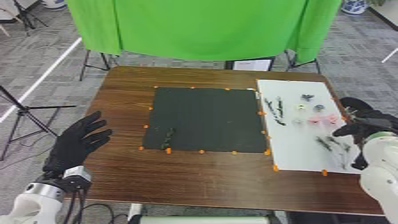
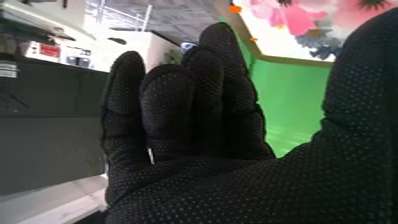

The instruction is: Arrange flowers

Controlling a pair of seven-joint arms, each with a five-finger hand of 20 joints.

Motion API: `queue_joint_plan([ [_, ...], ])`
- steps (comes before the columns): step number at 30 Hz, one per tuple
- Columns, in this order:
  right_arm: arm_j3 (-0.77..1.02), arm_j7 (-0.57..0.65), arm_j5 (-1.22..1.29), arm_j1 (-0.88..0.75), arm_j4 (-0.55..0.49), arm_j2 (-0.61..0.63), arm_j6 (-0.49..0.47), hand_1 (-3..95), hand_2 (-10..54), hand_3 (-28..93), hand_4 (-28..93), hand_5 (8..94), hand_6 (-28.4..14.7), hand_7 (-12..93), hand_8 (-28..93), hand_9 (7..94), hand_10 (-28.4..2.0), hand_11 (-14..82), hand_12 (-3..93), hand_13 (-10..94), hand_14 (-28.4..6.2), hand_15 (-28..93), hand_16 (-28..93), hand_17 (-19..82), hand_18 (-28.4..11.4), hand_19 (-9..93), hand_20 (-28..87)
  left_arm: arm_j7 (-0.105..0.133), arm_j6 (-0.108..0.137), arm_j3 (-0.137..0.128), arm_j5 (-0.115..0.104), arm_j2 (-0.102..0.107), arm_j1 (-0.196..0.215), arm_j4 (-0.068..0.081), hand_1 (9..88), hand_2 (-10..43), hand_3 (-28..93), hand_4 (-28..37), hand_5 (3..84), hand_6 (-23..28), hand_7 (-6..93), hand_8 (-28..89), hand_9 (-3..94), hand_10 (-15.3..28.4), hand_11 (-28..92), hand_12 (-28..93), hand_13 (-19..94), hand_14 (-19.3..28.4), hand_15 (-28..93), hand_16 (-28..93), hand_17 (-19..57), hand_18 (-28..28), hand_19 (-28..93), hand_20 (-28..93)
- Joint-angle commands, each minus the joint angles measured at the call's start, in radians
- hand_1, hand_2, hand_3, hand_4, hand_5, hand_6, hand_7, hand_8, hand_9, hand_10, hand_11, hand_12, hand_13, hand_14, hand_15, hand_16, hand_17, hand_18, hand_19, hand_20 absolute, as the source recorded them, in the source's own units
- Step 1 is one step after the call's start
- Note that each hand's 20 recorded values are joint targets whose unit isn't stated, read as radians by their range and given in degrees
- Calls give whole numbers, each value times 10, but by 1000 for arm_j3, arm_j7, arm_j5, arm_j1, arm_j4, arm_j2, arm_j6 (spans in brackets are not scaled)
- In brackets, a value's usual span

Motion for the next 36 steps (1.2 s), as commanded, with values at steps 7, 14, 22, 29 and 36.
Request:
queue_joint_plan([
  [7,42,8,20,-78,-33,-21,2,198,-95,800,-283,602,-41,445,-130,618,-142,613,431,600,-126,841,295,255,-203,766,360,-6,11,-3,-1,-7,14,-5,258,-44,720,-282,296,55,224,-122,247,132,283,147,232,178,421,-47,-74,225,469,57],
  [14,26,-2,26,-89,-40,-34,8,206,-95,799,-283,613,-38,447,-129,629,-137,611,436,608,-124,839,302,261,-202,771,354,-5,10,-5,-3,-9,13,-3,258,-43,719,-282,296,54,225,-123,248,133,284,147,232,178,421,-47,-74,225,469,57],
  [22,-10,22,9,-74,-13,-31,25,233,-95,808,-283,620,-33,453,-128,638,-128,612,434,618,-119,837,303,271,-199,776,350,-8,8,-3,-1,-9,12,-3,258,-43,720,-282,296,55,225,-123,248,132,284,147,232,178,419,-47,-73,224,467,57],
  [29,-25,27,27,-70,12,-31,51,273,-95,821,-281,636,-31,456,-130,654,-123,616,430,633,-115,836,303,278,-196,780,343,1,12,6,-9,5,14,0,258,-42,719,-282,296,55,225,-123,247,132,282,147,233,178,419,-47,-74,224,468,58],
  [36,-15,28,100,-73,35,-34,88,372,-95,780,-282,631,-25,453,130,667,-114,619,427,647,-105,835,306,290,-192,792,327,-4,4,9,-7,7,5,6,258,-42,719,-281,296,55,225,-122,248,132,283,148,232,179,420,-47,-74,225,468,58],
])
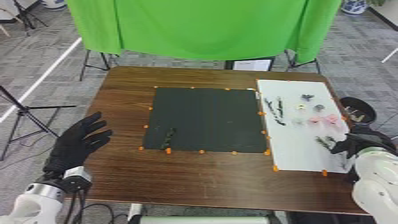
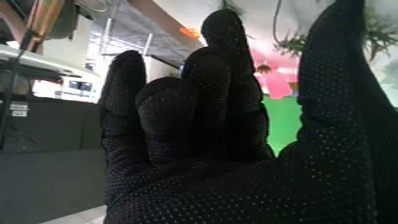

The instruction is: Arrange flowers

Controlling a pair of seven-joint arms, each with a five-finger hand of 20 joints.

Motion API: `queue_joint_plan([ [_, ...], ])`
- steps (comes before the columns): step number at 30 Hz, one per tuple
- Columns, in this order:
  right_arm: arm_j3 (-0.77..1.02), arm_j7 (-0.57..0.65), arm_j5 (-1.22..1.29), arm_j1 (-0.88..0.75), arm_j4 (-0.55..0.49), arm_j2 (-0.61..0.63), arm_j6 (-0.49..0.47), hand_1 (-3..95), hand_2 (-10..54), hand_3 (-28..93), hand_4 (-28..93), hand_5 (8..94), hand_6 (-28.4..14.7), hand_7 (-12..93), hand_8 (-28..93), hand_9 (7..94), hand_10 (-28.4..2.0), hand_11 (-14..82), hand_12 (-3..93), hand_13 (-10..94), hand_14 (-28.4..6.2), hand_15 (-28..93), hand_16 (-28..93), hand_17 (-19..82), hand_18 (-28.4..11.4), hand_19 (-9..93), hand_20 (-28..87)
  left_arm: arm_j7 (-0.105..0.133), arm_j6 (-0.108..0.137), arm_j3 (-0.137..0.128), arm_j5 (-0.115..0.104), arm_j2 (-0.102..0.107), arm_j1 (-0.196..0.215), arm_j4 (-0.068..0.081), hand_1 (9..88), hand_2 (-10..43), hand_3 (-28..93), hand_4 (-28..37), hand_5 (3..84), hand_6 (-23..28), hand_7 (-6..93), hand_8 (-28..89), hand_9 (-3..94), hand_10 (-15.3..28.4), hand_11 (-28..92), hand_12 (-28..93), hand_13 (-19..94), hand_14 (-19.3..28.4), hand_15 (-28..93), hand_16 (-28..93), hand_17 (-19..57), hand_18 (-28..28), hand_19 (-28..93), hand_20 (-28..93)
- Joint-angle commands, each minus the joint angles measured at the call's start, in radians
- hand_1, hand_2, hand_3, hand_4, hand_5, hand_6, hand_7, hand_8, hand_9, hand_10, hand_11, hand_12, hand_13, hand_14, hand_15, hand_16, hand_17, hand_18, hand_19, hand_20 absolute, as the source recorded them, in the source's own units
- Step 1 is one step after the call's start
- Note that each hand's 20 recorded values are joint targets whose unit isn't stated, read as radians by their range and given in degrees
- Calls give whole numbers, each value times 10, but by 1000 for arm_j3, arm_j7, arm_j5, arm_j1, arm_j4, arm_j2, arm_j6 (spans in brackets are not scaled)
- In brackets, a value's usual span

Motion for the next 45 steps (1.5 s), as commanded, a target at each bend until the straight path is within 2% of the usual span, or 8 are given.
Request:
queue_joint_plan([
  [1,14,6,72,-10,25,-8,51,386,-94,773,-282,631,-23,462,138,669,-112,620,428,651,-104,835,305,292,-191,794,326,-6,0,5,-3,4,4,5,258,-43,720,-281,296,55,224,-122,248,133,283,148,232,179,420,-47,-74,225,468,58],
  [5,22,-30,89,-20,35,-10,91,437,-86,768,-281,649,-10,501,134,694,-101,585,496,665,-100,837,308,300,-184,798,321,-8,-1,2,-1,-1,6,4,257,-43,720,-282,296,55,224,-123,248,133,285,148,232,179,421,-47,-74,225,468,58],
  [6,24,-32,99,-23,35,-10,105,447,-84,769,-281,655,-8,506,133,699,-103,580,503,670,-100,837,310,302,-183,800,321,-4,4,6,-6,7,6,5,257,-43,720,-282,296,55,225,-122,248,133,285,148,232,180,422,-47,-74,225,468,58],
  [11,26,-75,73,-36,32,-12,171,462,-78,788,-282,674,-2,519,145,723,-100,582,518,688,-99,846,318,313,-182,813,327,-5,4,-2,-4,-2,13,1,258,-41,718,-282,296,55,225,-122,248,133,285,147,232,179,422,-48,-74,225,468,58],
  [17,10,-100,52,-12,12,-12,246,427,-81,840,-255,697,-1,550,191,757,-97,661,462,711,-101,888,332,327,-186,831,343,-1,9,-1,-8,3,13,0,257,-42,720,-282,296,55,224,-123,248,133,284,147,232,179,422,-48,-74,224,468,58],
  [23,-10,-89,49,31,-43,-12,282,417,-84,845,-235,718,0,545,200,774,-96,671,452,732,-98,896,333,343,-187,844,345,0,9,2,-7,4,8,1,257,-40,718,-282,296,55,224,-123,248,133,285,147,232,179,422,-48,-74,225,468,58],
  [33,-142,-122,67,170,-128,-54,312,412,-90,848,-223,731,1,535,215,788,-102,667,458,746,-96,900,333,357,-189,856,343,-9,4,-3,-1,-8,7,0,255,-39,720,-282,296,55,225,-123,248,133,283,147,232,178,422,-48,-74,225,469,57],
  [45,-391,-158,53,328,-90,-254,267,408,-84,839,-215,744,16,531,227,829,-88,650,451,804,-67,879,327,403,-184,866,322,-18,2,3,-4,-4,-2,4,255,-38,719,-282,297,55,225,-123,248,133,283,147,233,179,423,-47,-74,225,468,57],
])
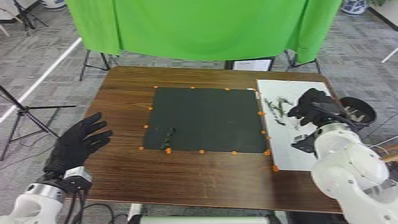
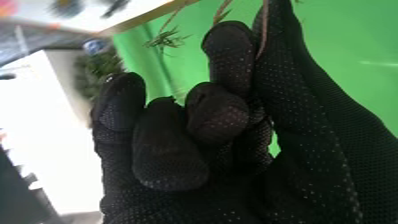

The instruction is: Arrange flowers

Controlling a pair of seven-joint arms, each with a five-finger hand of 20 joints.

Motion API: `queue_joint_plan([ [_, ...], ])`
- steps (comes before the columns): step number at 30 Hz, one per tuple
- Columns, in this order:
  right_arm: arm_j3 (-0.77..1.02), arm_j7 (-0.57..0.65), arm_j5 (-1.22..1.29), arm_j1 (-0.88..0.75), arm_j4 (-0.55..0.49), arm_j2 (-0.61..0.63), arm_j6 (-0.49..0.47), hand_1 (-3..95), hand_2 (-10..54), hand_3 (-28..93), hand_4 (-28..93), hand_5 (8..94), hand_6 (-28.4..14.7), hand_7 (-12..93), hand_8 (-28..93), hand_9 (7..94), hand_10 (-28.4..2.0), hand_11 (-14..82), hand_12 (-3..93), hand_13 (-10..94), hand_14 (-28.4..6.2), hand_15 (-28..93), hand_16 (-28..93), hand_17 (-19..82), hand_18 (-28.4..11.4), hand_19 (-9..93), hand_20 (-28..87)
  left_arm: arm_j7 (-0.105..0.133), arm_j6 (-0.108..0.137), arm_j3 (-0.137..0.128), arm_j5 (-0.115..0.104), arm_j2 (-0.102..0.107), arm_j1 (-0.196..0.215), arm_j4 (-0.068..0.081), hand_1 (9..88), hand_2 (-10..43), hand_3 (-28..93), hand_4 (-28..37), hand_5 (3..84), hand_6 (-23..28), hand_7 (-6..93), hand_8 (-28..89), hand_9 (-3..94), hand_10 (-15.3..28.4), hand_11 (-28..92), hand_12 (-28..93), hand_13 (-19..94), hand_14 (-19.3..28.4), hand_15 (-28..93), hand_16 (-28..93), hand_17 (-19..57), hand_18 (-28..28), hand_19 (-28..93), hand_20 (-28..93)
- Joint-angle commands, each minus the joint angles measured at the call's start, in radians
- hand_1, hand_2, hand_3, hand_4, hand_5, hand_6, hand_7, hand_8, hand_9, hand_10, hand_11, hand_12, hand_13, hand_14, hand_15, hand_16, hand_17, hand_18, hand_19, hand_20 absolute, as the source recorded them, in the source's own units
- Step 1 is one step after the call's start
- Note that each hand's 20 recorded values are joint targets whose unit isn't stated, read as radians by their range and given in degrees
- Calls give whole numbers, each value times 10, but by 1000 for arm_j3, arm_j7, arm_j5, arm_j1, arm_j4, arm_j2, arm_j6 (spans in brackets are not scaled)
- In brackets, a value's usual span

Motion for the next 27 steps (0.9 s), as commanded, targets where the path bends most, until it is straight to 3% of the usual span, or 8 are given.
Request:
queue_joint_plan([
  [1,-154,-33,-8,90,20,-161,-36,407,-81,838,-213,747,16,531,228,831,-88,650,451,806,-67,878,327,405,-185,868,321,-12,-2,3,-2,-5,-2,4,256,-38,718,-282,297,55,225,-123,248,133,283,147,233,178,422,-48,-74,225,468,57],
  [15,-414,-51,-161,231,208,-368,-99,398,-72,834,-204,760,22,527,234,846,-85,645,451,824,-61,873,329,422,-187,886,297,-19,-7,22,0,-8,-17,13,255,-38,720,-282,297,55,227,-123,248,132,283,148,232,178,422,-47,-74,225,469,57],
  [27,-460,-43,-299,237,346,-500,-104,389,-64,836,-214,774,30,512,230,861,-81,632,444,838,-57,864,329,427,-186,892,275,-24,-17,46,2,2,-50,28,255,-37,720,-282,298,55,225,-123,249,133,284,148,233,178,420,-47,-74,225,469,57],
])
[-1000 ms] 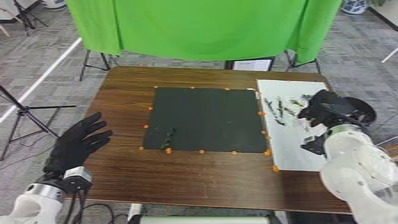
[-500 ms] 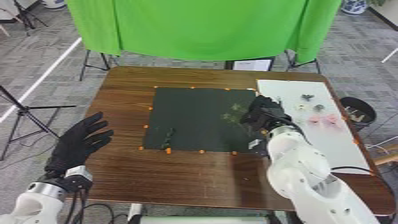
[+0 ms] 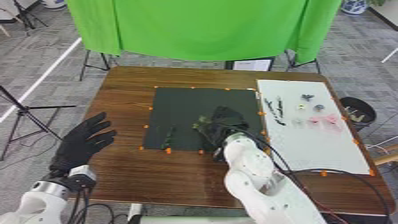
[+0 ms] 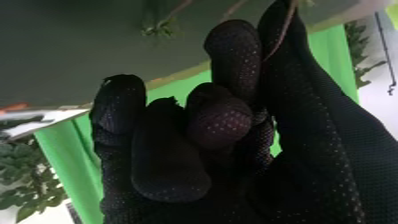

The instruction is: Arrange flowers

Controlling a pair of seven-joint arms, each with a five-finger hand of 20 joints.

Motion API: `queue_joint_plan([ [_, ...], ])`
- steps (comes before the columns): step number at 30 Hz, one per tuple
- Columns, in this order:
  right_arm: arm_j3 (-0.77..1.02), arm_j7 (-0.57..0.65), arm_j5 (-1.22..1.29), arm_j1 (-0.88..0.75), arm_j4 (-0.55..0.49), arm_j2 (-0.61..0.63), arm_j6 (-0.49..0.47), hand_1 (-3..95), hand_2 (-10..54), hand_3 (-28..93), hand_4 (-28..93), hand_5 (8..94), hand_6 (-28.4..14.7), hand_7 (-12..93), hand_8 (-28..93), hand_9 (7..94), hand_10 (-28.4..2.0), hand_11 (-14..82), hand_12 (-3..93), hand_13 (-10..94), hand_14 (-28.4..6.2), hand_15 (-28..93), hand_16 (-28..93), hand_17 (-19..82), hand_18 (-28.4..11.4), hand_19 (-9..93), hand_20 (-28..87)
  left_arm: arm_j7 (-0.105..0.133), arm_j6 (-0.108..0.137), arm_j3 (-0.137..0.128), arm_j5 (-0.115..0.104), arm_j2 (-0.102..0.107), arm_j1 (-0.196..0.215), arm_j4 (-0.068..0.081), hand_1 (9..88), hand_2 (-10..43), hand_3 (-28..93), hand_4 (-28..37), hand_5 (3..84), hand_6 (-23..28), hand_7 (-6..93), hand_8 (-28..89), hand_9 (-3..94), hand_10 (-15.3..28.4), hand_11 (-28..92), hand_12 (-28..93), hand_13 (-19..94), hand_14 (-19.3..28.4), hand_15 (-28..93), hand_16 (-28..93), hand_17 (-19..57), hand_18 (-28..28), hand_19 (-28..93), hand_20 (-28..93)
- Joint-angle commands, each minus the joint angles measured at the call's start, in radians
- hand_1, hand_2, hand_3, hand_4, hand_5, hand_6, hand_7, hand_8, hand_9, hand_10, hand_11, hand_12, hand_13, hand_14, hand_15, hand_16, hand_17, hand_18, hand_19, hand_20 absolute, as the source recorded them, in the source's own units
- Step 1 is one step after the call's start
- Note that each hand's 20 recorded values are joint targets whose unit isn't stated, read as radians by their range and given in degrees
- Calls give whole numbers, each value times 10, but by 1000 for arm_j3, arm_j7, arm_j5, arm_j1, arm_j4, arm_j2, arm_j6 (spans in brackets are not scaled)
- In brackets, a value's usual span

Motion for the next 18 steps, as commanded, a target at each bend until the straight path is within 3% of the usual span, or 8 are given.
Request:
queue_joint_plan([
  [1,-19,-3,-59,-5,64,-88,11,387,-60,836,-217,776,30,509,230,863,-80,631,444,840,-57,863,329,427,-186,892,272,-11,-13,16,2,4,-16,10,255,-37,720,-282,298,55,225,-123,249,133,284,148,233,178,420,-47,-74,225,469,57],
  [14,27,19,-115,-25,107,-166,21,350,-36,851,-216,824,24,454,210,886,-76,615,436,866,-50,848,328,444,-185,903,244,-22,-18,34,3,18,-38,17,254,-37,721,-283,298,56,225,-123,249,133,284,147,233,178,421,-47,-74,225,469,57],
  [18,32,15,-115,-27,100,-159,27,328,-46,850,-236,828,20,454,174,888,-77,608,439,864,-52,845,335,441,-186,905,236,-13,-13,33,1,21,-33,16,254,-37,721,-283,298,55,224,-122,249,133,285,147,233,179,420,-47,-74,225,469,57],
])
